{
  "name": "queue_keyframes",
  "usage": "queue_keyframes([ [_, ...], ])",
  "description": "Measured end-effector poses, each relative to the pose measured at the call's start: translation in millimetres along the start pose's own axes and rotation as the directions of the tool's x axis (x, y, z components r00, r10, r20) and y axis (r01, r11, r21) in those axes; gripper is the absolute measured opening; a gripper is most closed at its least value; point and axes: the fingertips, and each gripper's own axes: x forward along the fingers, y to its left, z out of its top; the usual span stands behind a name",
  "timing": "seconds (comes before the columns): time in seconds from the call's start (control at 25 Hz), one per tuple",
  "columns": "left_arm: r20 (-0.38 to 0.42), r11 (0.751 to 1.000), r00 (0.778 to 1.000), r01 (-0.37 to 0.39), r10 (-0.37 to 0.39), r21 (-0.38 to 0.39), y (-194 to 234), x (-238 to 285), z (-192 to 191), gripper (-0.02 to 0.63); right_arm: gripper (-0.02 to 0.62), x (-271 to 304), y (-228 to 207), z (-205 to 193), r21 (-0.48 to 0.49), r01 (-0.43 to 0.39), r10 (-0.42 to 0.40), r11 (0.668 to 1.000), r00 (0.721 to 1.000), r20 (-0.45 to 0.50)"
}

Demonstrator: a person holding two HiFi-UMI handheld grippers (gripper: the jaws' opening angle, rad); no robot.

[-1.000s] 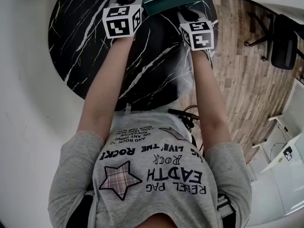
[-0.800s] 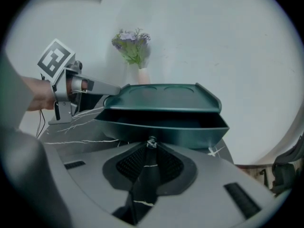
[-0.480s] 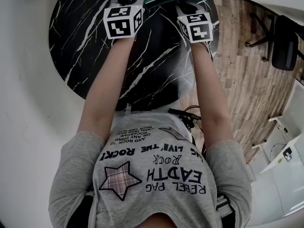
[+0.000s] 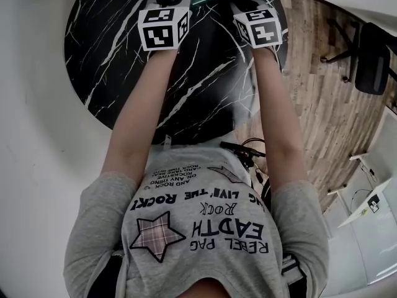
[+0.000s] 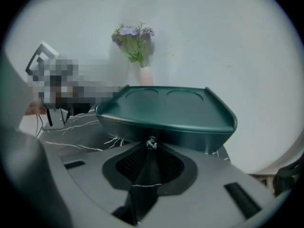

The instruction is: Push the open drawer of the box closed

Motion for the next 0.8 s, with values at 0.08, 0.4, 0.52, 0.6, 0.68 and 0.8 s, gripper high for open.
queue_keyframes([
  [0.08, 0.002, 1.000, 1.000, -0.002, 0.002, -0.002, 0, 0, 0, 0.118, 0.072, 1, 0, 0, 0.005, -0.012, 0.012, 1.000, 1.000, -0.001],
  [0.4, 0.009, 0.999, 1.000, -0.004, 0.004, 0.032, -1, 1, 1, 0.121, 0.097, -2, 0, 0, -0.040, 0.022, -0.022, 0.999, 1.000, -0.006],
  [0.52, 0.016, 0.999, 1.000, 0.009, -0.010, 0.039, -2, 0, 0, 0.121, 0.097, -9, 2, -1, -0.026, 0.023, -0.023, 0.999, 1.000, 0.003],
  [0.6, 0.006, 0.998, 1.000, 0.024, -0.024, 0.051, -3, 0, -1, 0.121, 0.097, -18, 0, 0, -0.012, 0.036, -0.036, 0.999, 0.999, 0.018],
  [0.68, -0.005, 0.997, 1.000, 0.027, -0.027, 0.079, -3, -2, 0, 0.121, 0.092, -28, -5, 3, 0.007, 0.053, -0.054, 0.999, 0.998, 0.043],
  [0.8, -0.019, 0.994, 1.000, 0.020, -0.018, 0.111, -3, -8, 0, 0.116, 0.032, -42, -8, 7, 0.052, 0.055, -0.059, 0.997, 0.996, 0.074],
])
